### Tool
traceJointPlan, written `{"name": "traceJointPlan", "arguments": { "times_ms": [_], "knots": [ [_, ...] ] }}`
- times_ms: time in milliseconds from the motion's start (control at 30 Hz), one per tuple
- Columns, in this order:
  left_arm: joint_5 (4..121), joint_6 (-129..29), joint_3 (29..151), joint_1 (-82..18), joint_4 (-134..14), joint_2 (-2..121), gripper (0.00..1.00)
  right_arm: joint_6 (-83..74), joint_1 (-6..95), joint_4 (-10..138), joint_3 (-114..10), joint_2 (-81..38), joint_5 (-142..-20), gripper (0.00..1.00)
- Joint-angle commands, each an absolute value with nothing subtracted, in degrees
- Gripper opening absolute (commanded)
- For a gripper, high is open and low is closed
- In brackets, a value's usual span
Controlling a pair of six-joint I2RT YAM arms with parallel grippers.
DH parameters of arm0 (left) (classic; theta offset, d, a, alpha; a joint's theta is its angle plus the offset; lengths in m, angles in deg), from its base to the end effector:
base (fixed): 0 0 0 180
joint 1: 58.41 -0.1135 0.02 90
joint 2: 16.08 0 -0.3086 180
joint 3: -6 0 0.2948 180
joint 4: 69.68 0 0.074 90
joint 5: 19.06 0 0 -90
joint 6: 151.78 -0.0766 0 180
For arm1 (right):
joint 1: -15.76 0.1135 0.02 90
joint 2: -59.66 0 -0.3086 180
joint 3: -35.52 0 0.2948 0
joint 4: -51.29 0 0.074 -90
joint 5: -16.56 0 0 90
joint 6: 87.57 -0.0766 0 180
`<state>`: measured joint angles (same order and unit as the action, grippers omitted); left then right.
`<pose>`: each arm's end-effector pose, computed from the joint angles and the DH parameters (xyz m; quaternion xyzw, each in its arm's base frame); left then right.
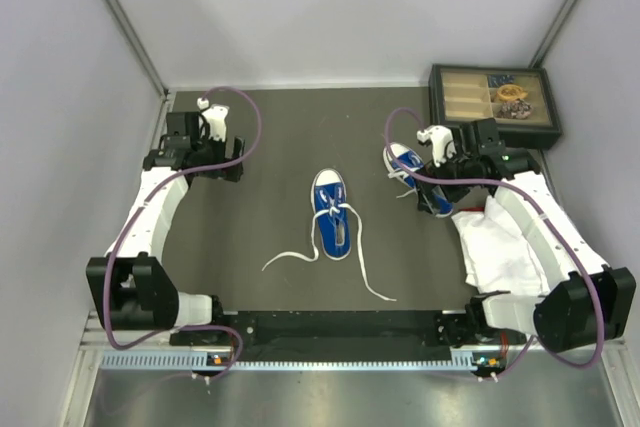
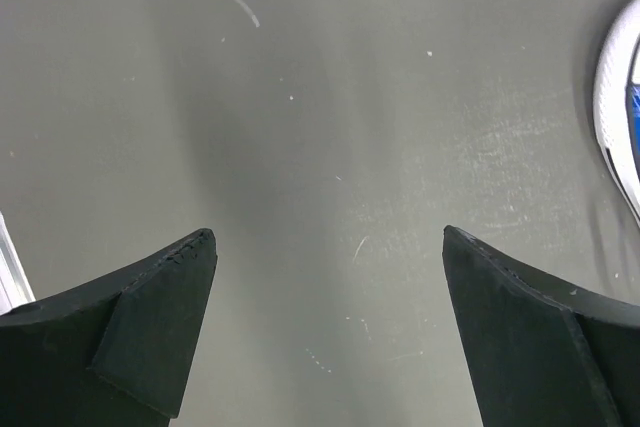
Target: Tie the shoes
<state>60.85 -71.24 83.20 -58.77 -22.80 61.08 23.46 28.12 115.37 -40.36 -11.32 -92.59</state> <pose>0.3485 -0.0112 0.3056 0.1057 0.9208 -0.0501 0.3720 0.2761 0.0862 0.3047 -0.3154 0.8979 0.1401 0.2734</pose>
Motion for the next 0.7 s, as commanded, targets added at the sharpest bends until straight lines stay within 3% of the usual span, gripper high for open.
{"name": "traceJointPlan", "arguments": {
  "times_ms": [0, 200, 333, 367, 533, 667],
  "knots": [
    [56.36, -77.32, 83.49, -58.68, -22.35, 57.05, 0.98, 25.71, 31.74, 114.71, -38.72, -11.1, -94.36, 0.99],
    [51.79, -84.45, 78.14, -58.59, -19.18, 53.53, 0.98, 28.79, 38.51, 112.25, -31.77, -11.8, -89.52, 0.99],
    [41.77, -90.79, 73.84, -56.22, -11.2, 50.72, 0.98, 28.53, 39.92, 112.6, -30.28, -13.03, -89.61, 0.99],
    [41.24, -99.32, 72.78, -55.52, -10.4, 49.41, 0.98, 28.53, 40.53, 112.69, -29.23, -12.94, -89.0, 0.99],
    [44.21, -106.34, 62.16, -47.8, -14.41, 43.69, 0.98, 28.88, 44.67, 110.76, -25.53, -12.68, -85.57, 0.99],
    [45.01, -111.07, 56.6, -41.72, -17.16, 41.48, 0.93, 28.44, 45.02, 110.75, -25.7, -14.43, -85.74, 0.99]
  ]
}}
